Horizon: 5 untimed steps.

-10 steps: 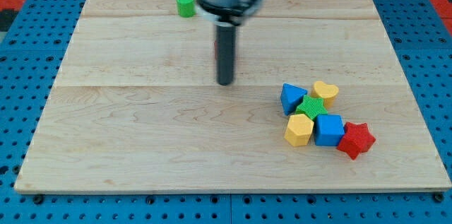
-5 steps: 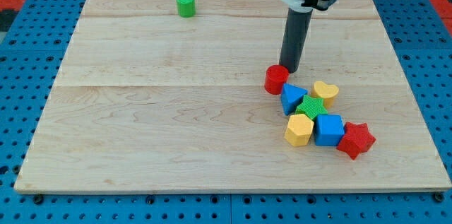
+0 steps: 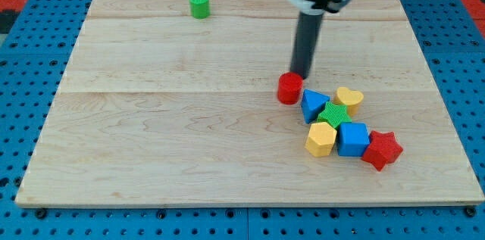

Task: Drag the red circle diagonally bottom to green circle

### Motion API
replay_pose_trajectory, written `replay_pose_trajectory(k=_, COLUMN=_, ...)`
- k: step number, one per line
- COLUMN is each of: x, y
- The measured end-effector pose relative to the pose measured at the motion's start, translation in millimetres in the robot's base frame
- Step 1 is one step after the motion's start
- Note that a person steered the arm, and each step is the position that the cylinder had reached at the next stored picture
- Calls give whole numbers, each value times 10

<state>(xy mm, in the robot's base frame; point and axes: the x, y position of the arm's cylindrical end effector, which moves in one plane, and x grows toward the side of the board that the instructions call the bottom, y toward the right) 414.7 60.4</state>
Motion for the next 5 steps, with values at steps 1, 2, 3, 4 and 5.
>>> replay_pose_trajectory(k=1, x=46, y=-324)
replay_pose_trajectory(k=2, x=312, y=-620)
replay_pose_trajectory(k=3, x=444, y=129)
replay_pose_trajectory(k=4, x=22, y=-465)
replay_pose_trajectory(k=5, x=-857, y=-735)
